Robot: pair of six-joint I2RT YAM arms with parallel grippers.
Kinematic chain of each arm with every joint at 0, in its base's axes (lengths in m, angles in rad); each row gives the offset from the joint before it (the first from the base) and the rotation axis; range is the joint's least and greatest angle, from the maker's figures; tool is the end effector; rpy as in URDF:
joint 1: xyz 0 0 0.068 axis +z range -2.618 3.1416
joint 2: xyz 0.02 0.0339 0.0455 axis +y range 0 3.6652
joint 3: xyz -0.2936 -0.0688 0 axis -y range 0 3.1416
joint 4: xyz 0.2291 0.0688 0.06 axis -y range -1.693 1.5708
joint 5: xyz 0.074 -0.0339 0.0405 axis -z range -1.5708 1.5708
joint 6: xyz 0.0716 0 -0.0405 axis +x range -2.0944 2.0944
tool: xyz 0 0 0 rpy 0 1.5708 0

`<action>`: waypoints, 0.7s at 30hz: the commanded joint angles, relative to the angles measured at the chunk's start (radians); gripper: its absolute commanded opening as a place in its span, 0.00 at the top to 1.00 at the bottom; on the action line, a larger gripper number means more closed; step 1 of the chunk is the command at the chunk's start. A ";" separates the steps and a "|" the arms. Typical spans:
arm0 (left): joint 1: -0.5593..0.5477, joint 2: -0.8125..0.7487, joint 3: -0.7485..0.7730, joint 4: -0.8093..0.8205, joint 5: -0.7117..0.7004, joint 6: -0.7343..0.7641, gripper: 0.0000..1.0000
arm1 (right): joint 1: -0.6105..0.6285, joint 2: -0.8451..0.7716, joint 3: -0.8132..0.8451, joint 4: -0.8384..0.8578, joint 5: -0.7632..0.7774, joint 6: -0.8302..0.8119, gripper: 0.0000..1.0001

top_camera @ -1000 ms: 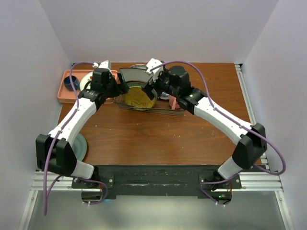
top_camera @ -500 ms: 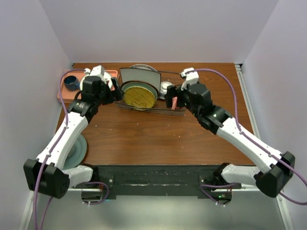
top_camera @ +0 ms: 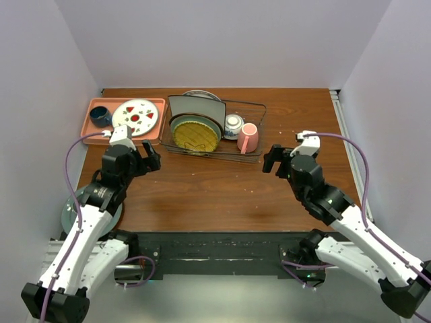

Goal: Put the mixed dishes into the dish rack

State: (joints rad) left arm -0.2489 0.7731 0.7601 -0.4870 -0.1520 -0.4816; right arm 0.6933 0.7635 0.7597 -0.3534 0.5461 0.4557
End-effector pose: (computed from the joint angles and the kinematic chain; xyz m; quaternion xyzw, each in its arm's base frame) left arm 0.1643 -0.0306 0.3061 -0.1380 0.8473 -0.1207 0.4985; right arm 0.1498 0.0761 0.3284 0.0589 0.8037 0.1124 0.5813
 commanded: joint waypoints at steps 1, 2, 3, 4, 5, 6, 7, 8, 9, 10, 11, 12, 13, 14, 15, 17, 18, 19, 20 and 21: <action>0.005 -0.044 -0.036 0.042 -0.069 0.023 0.00 | 0.000 -0.021 0.000 -0.033 0.117 0.070 0.01; 0.005 -0.047 -0.038 0.041 -0.072 0.024 0.00 | -0.001 -0.023 0.003 -0.047 0.127 0.072 0.01; 0.005 -0.047 -0.038 0.041 -0.070 0.021 0.00 | 0.000 -0.020 0.006 -0.051 0.130 0.072 0.01; 0.005 -0.047 -0.038 0.042 -0.069 0.018 0.00 | -0.001 -0.020 0.006 -0.056 0.135 0.072 0.01; 0.005 -0.044 -0.036 0.047 -0.060 0.020 0.00 | -0.002 -0.020 0.006 -0.061 0.140 0.074 0.01; 0.005 -0.041 -0.036 0.048 -0.055 0.020 0.00 | -0.002 -0.017 0.004 -0.064 0.147 0.078 0.01; 0.005 -0.041 -0.035 0.050 -0.054 0.018 0.00 | 0.000 -0.016 0.003 -0.065 0.150 0.080 0.01; 0.005 -0.040 -0.035 0.053 -0.052 0.017 0.00 | 0.000 -0.018 0.001 -0.068 0.152 0.078 0.01; 0.005 -0.035 -0.035 0.054 -0.052 0.017 0.00 | -0.001 -0.018 -0.002 -0.071 0.161 0.081 0.01; 0.005 -0.034 -0.035 0.056 -0.050 0.018 0.00 | -0.002 -0.018 -0.003 -0.076 0.167 0.089 0.01; 0.005 -0.031 -0.033 0.056 -0.049 0.018 0.00 | 0.000 -0.018 -0.003 -0.081 0.170 0.092 0.01; 0.005 -0.026 -0.033 0.057 -0.046 0.021 0.00 | -0.001 -0.020 -0.008 -0.082 0.173 0.093 0.01; 0.005 -0.021 -0.031 0.060 -0.043 0.026 0.00 | -0.002 -0.020 -0.010 -0.082 0.176 0.095 0.01; 0.005 -0.017 -0.030 0.064 -0.038 0.029 0.00 | 0.000 -0.020 -0.011 -0.081 0.179 0.095 0.01; 0.005 -0.014 -0.030 0.062 -0.038 0.032 0.00 | 0.000 -0.018 -0.011 -0.081 0.183 0.095 0.01; 0.007 -0.006 -0.028 0.067 -0.031 0.041 0.00 | 0.000 -0.010 -0.011 -0.082 0.196 0.094 0.01; 0.005 -0.006 -0.030 0.067 -0.035 0.038 0.00 | 0.000 -0.010 -0.010 -0.084 0.201 0.097 0.01; 0.005 -0.005 -0.030 0.067 -0.043 0.035 0.00 | -0.001 -0.007 -0.008 -0.085 0.206 0.100 0.01; 0.005 -0.005 -0.027 0.067 -0.047 0.034 0.00 | -0.002 -0.009 -0.007 -0.087 0.210 0.103 0.01; 0.005 -0.008 -0.024 0.062 -0.047 0.035 0.00 | 0.000 -0.007 -0.007 -0.087 0.210 0.106 0.01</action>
State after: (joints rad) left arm -0.2489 0.7696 0.7242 -0.4713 -0.1883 -0.4675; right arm 0.6933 0.7525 0.7521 -0.4450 0.6979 0.5247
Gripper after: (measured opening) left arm 0.997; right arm 0.986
